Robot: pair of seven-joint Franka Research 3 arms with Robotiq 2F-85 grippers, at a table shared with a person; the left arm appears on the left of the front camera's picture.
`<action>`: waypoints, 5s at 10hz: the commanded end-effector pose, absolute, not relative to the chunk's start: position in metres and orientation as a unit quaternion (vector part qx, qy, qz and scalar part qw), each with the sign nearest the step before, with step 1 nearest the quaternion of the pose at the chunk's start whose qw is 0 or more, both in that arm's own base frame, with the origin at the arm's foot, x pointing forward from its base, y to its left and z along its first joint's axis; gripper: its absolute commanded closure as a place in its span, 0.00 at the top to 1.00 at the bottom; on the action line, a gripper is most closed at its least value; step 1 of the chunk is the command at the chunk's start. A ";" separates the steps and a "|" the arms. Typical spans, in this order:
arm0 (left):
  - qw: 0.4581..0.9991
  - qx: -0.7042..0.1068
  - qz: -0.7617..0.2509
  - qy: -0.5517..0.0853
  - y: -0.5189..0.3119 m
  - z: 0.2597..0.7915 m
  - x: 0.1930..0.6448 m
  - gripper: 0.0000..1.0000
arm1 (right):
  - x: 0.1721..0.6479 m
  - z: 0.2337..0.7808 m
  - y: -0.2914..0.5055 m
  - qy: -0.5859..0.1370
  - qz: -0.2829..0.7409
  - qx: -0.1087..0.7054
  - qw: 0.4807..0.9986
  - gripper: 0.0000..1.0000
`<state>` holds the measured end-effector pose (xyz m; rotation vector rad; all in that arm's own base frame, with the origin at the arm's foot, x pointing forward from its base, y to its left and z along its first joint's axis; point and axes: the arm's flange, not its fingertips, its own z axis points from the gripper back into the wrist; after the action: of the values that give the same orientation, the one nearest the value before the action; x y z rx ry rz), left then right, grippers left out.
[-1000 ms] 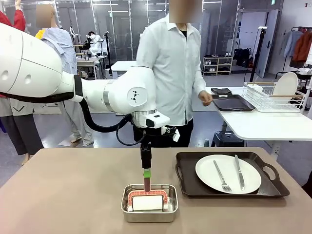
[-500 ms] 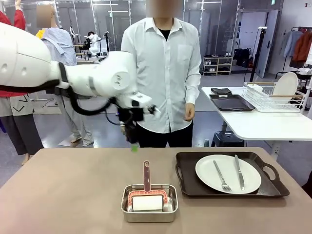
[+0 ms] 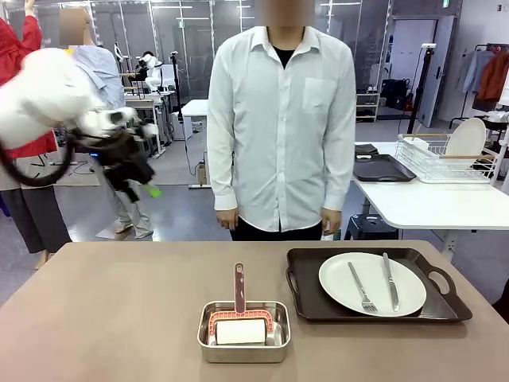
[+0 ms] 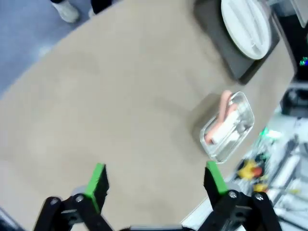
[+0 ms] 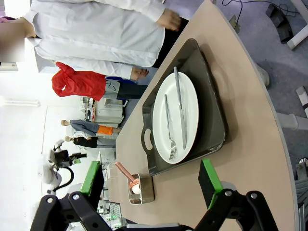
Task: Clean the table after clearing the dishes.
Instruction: When the right (or left) Handle tray is removed, use the right hand (or left hand) to clean the right (or left) side of the table with the Lint Roller.
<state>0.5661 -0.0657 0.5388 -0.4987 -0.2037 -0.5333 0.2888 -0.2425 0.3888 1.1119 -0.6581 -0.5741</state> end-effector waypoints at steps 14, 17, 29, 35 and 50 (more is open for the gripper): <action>0.843 -0.367 0.317 -0.232 0.255 0.395 0.268 1.00 | 0.288 0.391 -0.242 -0.304 -0.264 0.515 0.757 1.00; 0.843 -0.367 0.317 -0.232 0.255 0.395 0.268 1.00 | 0.288 0.391 -0.242 -0.304 -0.264 0.515 0.757 1.00; 0.843 -0.367 0.317 -0.232 0.255 0.395 0.268 1.00 | 0.288 0.391 -0.242 -0.304 -0.264 0.515 0.757 1.00; 0.843 -0.367 0.317 -0.232 0.255 0.395 0.268 1.00 | 0.322 0.426 -0.210 -0.310 -0.177 0.492 0.794 1.00; 0.843 -0.367 0.317 -0.232 0.255 0.395 0.268 1.00 | 0.478 0.498 0.170 -0.144 0.357 0.292 0.875 1.00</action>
<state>0.2680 0.2530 0.3922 -0.7816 -0.4885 0.6715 0.4792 0.1718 0.4930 0.5896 -0.2921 0.7654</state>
